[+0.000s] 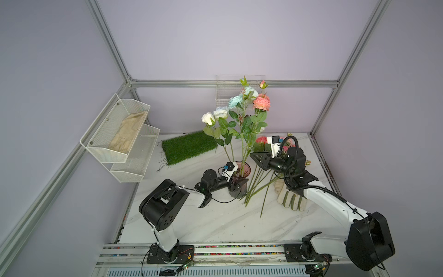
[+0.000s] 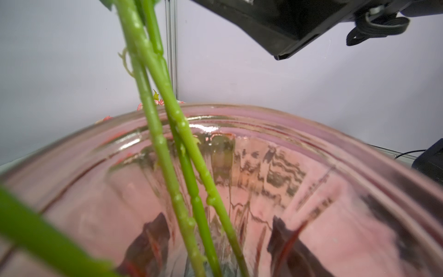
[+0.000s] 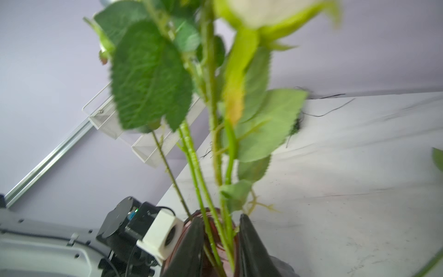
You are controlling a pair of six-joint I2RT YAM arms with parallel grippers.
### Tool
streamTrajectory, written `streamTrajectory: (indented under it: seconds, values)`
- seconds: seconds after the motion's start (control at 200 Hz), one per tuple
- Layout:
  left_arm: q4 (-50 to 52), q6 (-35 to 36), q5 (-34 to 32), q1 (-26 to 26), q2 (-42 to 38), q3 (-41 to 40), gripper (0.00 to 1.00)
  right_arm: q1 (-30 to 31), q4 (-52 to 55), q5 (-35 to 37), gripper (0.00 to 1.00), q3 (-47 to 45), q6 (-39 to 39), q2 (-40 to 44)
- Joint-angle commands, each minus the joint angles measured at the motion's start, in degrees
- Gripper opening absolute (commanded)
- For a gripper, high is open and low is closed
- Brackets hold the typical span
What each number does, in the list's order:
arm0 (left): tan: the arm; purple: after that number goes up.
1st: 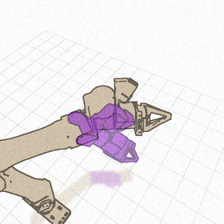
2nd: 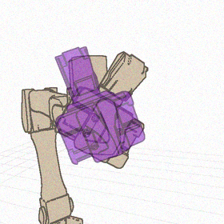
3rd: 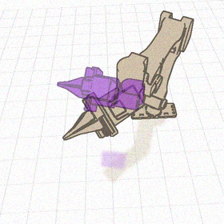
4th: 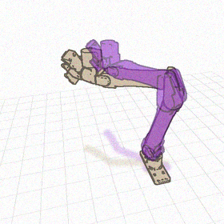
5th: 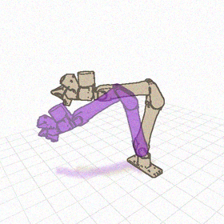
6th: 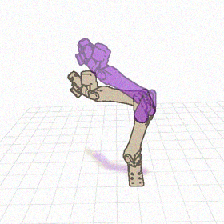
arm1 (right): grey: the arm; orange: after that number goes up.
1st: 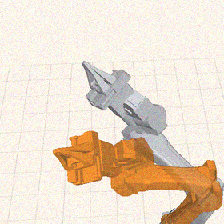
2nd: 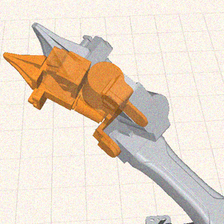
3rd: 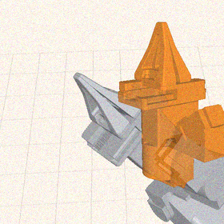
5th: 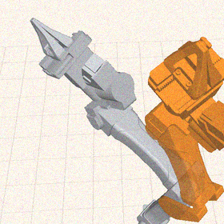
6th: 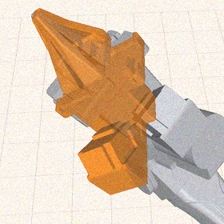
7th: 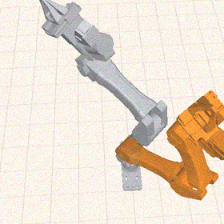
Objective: Pick out pink flowers from the vase
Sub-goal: Place the flower at the center of the board, then pick up the flower from the vase.
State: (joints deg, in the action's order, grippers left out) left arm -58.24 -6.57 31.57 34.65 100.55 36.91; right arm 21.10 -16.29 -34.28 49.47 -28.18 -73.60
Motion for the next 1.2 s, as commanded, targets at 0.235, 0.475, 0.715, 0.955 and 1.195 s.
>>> streamTrajectory:
  seconds: [0.235,0.475,0.715,0.955,1.195]
  values:
    - [12.15,-1.54,0.68,0.37,3.74,-0.97,0.0,1.5,-4.35,-1.08,0.16,3.61,0.88,-1.98]
    - [12.42,-1.76,0.55,0.33,3.29,-1.2,0.0,1.53,-6.76,2.88,0.14,5.41,-0.51,-4.62]
    - [12.27,-1.87,0.33,0.37,2.86,-1.84,0.0,1.62,-6.63,4.71,0.14,7.01,-0.49,-8.12]
    - [12.32,-1.87,0.42,0.33,2.73,-1.49,0.0,2.03,-7.02,6.48,0.2,8.37,-0.73,-10.11]
    - [13.28,-1.52,0.5,0.33,2.46,-1.14,0.0,3.78,-7.21,7.9,0.2,10.03,-0.41,-12.28]
